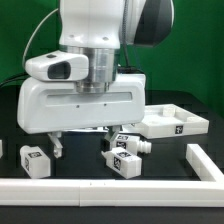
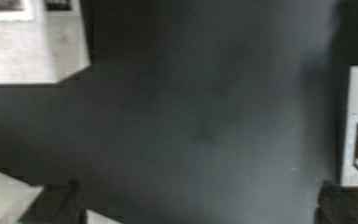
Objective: Assemble one leg
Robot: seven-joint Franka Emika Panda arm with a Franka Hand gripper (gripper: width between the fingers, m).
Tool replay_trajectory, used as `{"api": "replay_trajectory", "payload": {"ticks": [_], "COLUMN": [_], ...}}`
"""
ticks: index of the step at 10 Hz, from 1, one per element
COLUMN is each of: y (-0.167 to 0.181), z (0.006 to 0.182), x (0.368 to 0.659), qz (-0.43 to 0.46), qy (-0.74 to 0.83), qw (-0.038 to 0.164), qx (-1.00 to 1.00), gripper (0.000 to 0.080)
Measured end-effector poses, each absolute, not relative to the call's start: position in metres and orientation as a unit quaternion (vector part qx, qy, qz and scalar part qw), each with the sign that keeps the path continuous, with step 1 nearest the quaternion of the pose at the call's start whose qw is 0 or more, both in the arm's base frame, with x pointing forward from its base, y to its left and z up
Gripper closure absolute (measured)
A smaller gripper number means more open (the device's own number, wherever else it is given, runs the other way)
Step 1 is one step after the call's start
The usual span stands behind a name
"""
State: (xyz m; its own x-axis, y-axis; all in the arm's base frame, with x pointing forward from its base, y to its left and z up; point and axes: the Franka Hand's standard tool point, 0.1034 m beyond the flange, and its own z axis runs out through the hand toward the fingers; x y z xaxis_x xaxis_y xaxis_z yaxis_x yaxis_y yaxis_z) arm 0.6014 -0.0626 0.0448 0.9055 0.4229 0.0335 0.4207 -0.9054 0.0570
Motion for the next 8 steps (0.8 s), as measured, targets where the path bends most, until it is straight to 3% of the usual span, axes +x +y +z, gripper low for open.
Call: {"api": "replay_trajectory", "payload": {"ticks": [2,5,8], "y": [-0.06,-0.012,-0.018], "z": [0.045,0.041,0.041], "x": [0.602,0.604,0.604], "qz": [0.023,0.036,0.036], "qy": [0.218,0.23,0.231], "qw": [0.024,0.033,0.033], "qx": [0.975,0.972,0.972], "gripper": [0.015,0.015,0.015]}}
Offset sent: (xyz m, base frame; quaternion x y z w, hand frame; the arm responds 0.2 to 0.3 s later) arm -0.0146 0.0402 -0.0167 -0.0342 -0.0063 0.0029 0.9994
